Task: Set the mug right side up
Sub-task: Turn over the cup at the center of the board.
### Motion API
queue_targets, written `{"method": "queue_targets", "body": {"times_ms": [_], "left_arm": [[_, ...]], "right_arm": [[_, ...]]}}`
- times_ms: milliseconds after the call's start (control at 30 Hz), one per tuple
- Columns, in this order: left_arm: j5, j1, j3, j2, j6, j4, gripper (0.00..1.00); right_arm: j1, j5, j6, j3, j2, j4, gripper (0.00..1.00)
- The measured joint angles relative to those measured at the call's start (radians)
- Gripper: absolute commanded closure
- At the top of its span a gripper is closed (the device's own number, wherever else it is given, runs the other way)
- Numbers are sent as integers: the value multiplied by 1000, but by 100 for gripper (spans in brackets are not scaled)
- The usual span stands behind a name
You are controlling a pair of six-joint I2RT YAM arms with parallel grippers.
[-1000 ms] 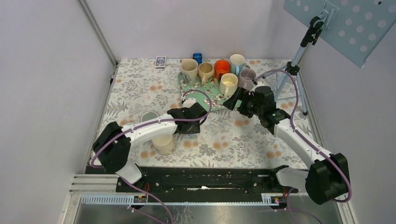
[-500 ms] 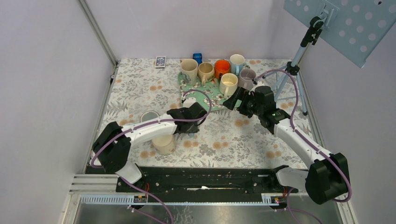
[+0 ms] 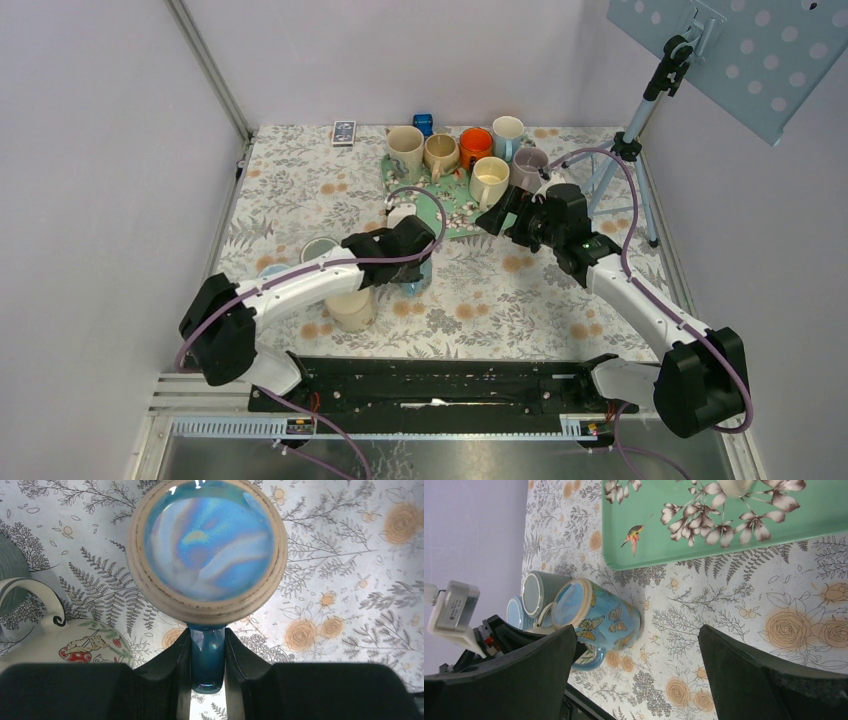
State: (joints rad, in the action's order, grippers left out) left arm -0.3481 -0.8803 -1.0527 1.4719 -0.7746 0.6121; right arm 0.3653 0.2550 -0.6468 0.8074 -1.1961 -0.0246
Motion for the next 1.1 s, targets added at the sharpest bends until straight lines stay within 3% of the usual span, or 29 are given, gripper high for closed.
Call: {"method": "queue_targets", "body": {"times_ms": [300, 633, 1100], "left_arm": [[69, 14, 13, -69, 7, -23, 100], [201, 120, 85, -156, -80, -148, 100], [321, 172, 98, -163, -216, -386, 100]], "right_arm": [[0, 15, -11, -11, 0, 24, 0], [0, 142, -85, -96, 31, 108, 0], [95, 290, -277, -192, 31, 366, 0]]}}
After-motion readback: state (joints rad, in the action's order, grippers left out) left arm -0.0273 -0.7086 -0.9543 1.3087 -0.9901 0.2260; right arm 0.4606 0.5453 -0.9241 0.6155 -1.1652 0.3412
